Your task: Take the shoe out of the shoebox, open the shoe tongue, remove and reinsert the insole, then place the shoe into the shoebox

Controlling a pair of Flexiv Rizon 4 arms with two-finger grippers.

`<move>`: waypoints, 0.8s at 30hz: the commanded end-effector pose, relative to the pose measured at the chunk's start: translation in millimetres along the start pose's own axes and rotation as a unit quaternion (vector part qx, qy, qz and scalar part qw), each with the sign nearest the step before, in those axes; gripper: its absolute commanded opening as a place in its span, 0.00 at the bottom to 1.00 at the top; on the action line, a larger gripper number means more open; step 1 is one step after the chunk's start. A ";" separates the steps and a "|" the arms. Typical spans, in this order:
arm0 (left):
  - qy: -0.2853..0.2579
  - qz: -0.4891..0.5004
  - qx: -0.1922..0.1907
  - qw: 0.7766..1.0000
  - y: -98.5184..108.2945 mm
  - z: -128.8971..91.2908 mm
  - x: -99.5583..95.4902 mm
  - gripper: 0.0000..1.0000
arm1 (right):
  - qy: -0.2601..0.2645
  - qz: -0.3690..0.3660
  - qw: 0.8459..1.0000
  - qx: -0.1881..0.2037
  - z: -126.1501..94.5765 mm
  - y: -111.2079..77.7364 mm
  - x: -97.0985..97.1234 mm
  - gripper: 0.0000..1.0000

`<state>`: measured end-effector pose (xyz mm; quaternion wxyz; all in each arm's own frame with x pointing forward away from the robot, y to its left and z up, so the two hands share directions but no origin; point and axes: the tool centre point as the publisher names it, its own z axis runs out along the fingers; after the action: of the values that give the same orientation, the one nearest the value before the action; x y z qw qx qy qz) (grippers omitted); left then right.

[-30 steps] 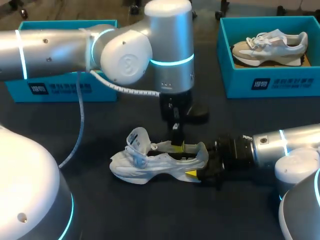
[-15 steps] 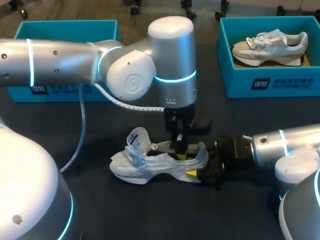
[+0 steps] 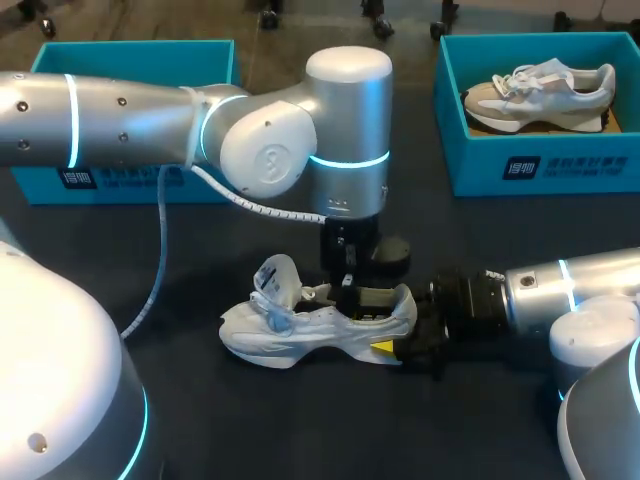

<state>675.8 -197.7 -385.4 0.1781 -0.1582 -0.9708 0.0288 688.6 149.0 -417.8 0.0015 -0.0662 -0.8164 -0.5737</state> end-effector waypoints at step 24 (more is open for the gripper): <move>-0.097 -0.003 0.003 0.995 14.7 37.4 -5.8 0.37 | 0.000 0.000 1.000 0.001 2.1 -1.9 -1.4 0.00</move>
<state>678.3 -186.6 -409.1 0.1123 -0.1513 -0.9812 0.0429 688.8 148.7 -418.7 0.0014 -0.0663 -0.8166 -0.5734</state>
